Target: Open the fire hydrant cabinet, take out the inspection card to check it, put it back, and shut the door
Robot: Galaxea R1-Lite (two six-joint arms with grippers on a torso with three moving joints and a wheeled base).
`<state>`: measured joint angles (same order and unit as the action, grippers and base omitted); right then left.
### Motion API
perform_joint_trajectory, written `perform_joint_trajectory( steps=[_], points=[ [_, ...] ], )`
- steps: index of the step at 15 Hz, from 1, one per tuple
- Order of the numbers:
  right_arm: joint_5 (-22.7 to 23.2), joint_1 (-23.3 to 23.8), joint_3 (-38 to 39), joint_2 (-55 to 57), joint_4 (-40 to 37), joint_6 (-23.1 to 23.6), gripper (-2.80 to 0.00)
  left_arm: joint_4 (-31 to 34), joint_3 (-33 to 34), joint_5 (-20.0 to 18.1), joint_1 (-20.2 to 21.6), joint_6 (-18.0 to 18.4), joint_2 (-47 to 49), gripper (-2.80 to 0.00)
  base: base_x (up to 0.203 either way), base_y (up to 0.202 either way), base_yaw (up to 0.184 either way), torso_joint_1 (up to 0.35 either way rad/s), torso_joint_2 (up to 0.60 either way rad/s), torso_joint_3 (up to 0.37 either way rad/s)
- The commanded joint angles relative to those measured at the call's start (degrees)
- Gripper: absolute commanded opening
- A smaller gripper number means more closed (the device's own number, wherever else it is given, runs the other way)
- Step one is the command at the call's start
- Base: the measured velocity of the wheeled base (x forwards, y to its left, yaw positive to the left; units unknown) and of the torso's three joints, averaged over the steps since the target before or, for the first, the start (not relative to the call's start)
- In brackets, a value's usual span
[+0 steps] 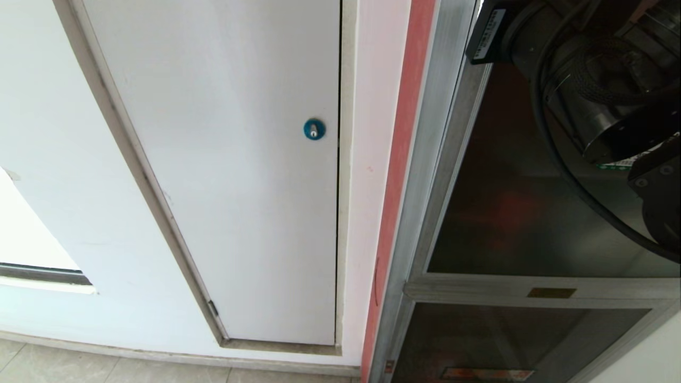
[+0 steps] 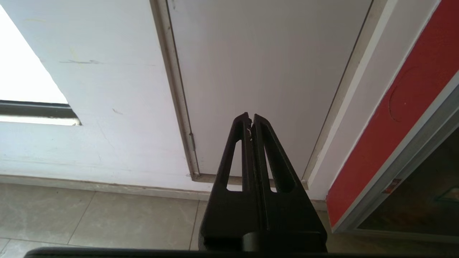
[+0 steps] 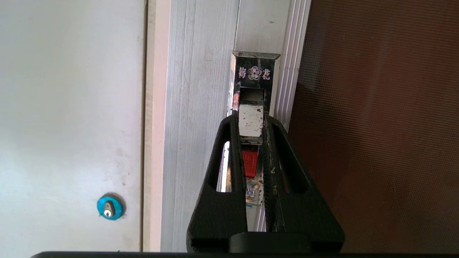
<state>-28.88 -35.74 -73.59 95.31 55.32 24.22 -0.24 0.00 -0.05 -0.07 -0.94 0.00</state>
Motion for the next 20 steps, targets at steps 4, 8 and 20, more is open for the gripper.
perform_joint_trajectory(
  steps=[4, 8, 20],
  points=[
    [-0.3, -0.3, 0.12, -1.45, -0.04, 0.21, -2.8, -0.02, 0.0, -0.04, -0.01, -0.03, 0.0, -2.8, 0.0, 0.0, 0.0, 0.0, 0.0, 0.0],
    [-0.46, -1.98, 0.93, -3.84, -0.21, 0.44, -2.8, -0.02, 0.0, -0.04, -0.01, -0.03, 0.0, -2.8, 0.0, 0.0, 0.0, 0.0, 0.0, 0.0],
    [-2.18, -4.31, 3.45, -9.72, -3.91, 0.94, -2.8, -0.02, 0.0, -0.03, -0.01, -0.03, 0.0, -2.8, 0.0, 0.0, 0.0, 0.0, 0.0, 0.0]
  ],
)
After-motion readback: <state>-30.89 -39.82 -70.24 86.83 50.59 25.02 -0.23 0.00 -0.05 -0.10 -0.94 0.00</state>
